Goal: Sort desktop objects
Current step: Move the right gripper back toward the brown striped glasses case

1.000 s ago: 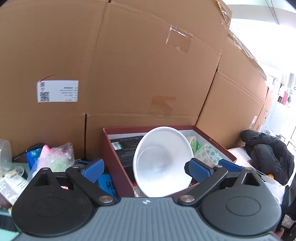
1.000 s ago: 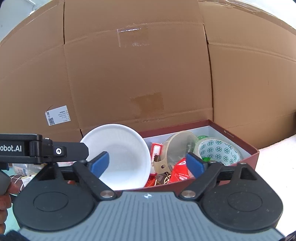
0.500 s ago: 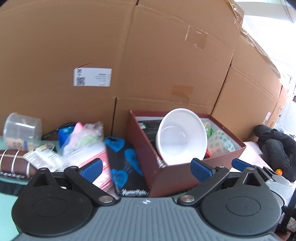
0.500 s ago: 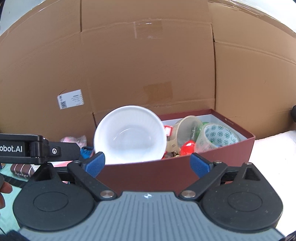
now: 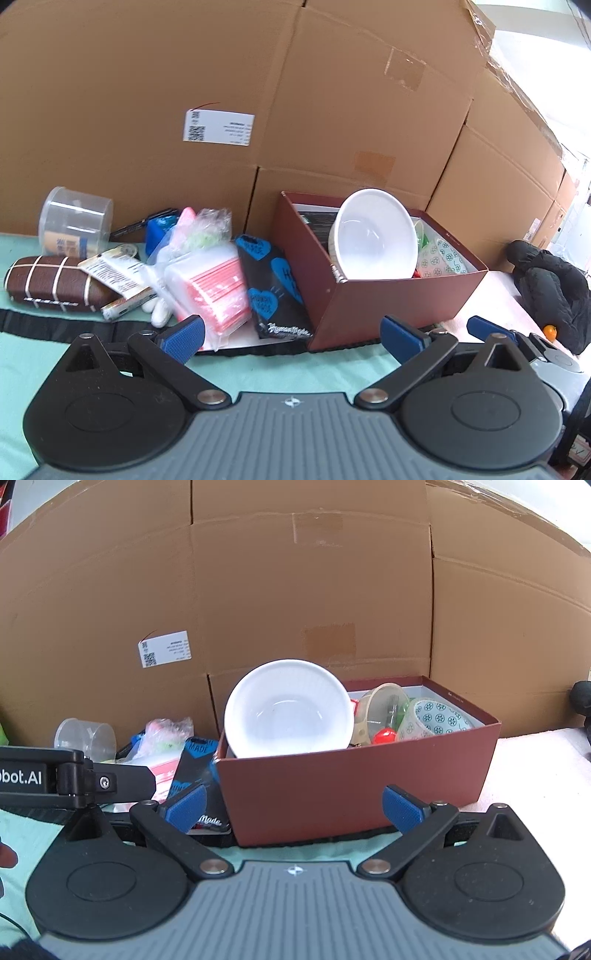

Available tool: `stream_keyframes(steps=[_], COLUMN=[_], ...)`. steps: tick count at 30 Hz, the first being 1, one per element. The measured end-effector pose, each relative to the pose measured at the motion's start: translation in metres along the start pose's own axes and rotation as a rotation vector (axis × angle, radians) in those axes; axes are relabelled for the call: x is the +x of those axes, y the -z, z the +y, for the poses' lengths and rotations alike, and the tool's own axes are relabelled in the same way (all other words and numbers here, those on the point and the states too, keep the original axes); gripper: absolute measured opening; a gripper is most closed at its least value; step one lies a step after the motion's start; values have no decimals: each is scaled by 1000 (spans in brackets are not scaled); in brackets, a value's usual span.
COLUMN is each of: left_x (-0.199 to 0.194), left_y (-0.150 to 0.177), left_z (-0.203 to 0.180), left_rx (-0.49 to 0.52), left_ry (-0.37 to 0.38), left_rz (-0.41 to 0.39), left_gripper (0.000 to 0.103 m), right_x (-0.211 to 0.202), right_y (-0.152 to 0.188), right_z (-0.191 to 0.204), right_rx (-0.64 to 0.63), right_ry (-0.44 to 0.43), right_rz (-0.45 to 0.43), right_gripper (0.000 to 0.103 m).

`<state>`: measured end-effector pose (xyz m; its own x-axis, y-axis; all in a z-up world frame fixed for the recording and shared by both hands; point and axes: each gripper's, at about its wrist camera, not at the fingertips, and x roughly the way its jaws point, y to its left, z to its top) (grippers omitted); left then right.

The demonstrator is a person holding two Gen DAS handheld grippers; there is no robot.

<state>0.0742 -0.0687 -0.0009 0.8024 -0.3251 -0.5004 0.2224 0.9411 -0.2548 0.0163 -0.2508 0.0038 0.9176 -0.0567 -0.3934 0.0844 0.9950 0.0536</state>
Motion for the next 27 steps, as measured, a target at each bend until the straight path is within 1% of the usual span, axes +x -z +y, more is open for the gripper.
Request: stream_keyframes(steps=[3, 6, 9, 13, 17, 24, 27], left_x=[-6, -15, -24, -32, -37, -40, -38], left_y=[2, 6, 12, 19, 24, 17, 12], left_z=[10, 29, 56, 95, 130, 178, 198], left_rx=[-18, -35, -72, -134, -179, -204, -208], left_ry=[-10, -8, -29, -94, -123, -158, -173], left_rz=[-5, -19, -26, -18, -16, -38, -51], left_gripper=[103, 103, 103, 103, 103, 103, 103], right_x=[-2, -2, 3, 13, 23, 45, 55], right_y=[2, 4, 7, 12, 12, 17, 19], right_z=[9, 22, 38, 67, 100, 157, 177], right_rx=[-12, -25, -34, -70, -102, -244, -272], right_ry=[-4, -25, -97, -186, -243, -324, -359], right_rz=[3, 6, 21, 39, 44, 45, 57], right_gripper=[99, 99, 99, 99, 99, 99, 98])
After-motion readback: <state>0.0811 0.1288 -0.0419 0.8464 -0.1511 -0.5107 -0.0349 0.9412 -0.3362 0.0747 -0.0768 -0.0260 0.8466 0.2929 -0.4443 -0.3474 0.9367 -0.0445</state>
